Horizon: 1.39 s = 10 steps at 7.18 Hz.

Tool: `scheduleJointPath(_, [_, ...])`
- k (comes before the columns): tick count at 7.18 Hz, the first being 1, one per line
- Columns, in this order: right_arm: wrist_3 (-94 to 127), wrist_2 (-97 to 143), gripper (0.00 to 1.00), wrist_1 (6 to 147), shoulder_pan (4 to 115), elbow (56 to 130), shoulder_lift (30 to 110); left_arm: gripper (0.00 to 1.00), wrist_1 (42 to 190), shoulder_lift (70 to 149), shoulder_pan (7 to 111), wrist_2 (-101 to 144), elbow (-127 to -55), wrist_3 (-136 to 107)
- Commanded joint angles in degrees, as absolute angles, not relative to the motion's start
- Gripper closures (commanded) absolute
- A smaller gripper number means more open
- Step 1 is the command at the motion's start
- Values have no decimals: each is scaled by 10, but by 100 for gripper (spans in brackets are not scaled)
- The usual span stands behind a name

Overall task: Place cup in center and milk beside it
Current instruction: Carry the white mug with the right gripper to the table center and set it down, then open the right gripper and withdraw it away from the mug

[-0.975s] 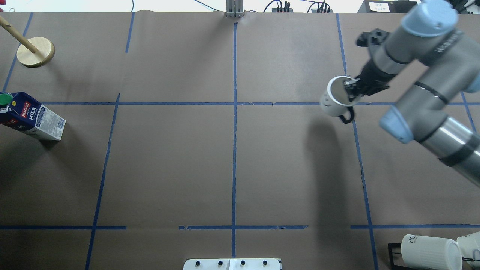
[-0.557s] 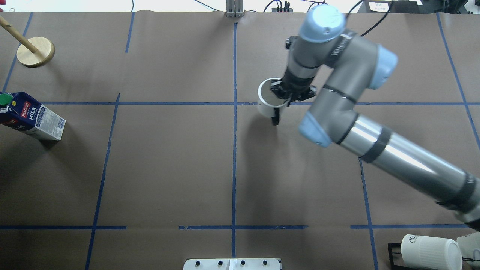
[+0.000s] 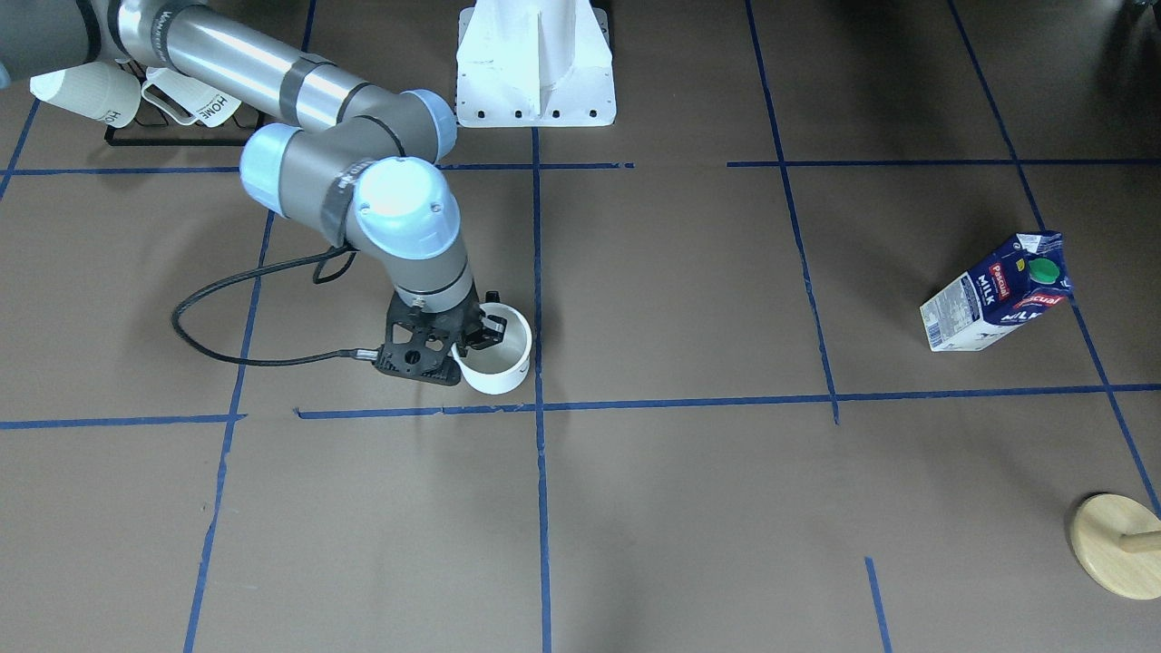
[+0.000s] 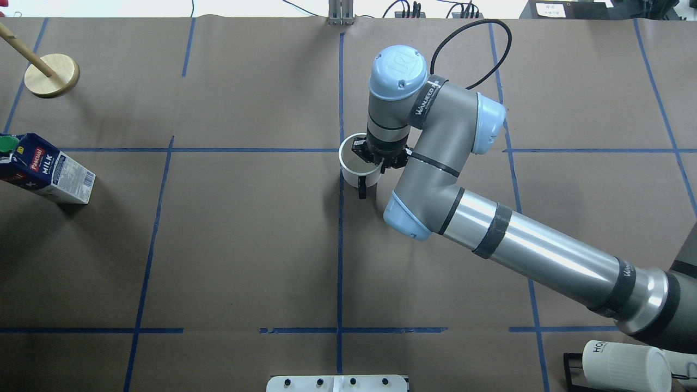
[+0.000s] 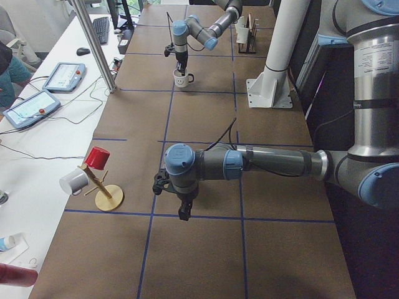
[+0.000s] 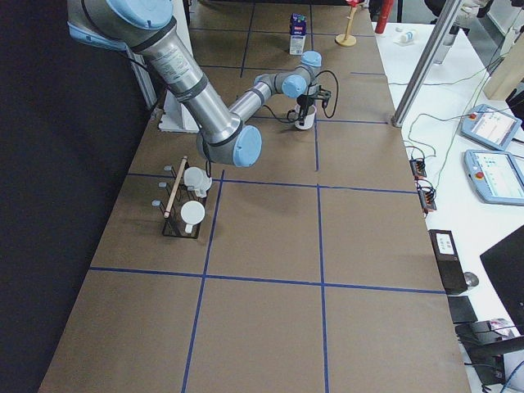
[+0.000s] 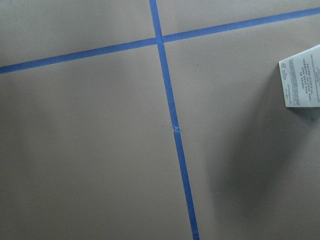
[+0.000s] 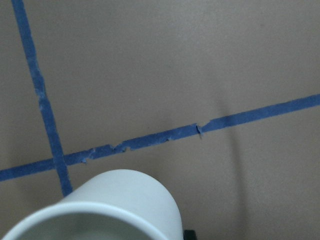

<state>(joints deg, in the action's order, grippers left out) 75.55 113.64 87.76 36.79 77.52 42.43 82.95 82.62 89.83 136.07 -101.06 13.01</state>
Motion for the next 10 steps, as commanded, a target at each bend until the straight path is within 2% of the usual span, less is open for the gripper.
scheduleJointPath(1, [760,1127,92,876,359,773,425,0,829,826,898,1370,-1010,130])
scheduleJointPath(2, [761,1126,38,875,359,773,425,0,829,826,898,1370,-1010,130])
scheduleJointPath(3, [766,1127,0,871,359,773,425,0,829,826,898,1370,-1010,130])
scheduleJointPath(6, [753,1149,0,839,408,800,428,0,830,826,896,1371,-1017,130])
scheduleJointPath(9, [597,1231,0,970,515,864,440,0,830,830,888,1370,-1031,125])
scheduleJointPath(10, [505,1272,0,996,572,887,477,0,840,861,888,1366,-1026,124])
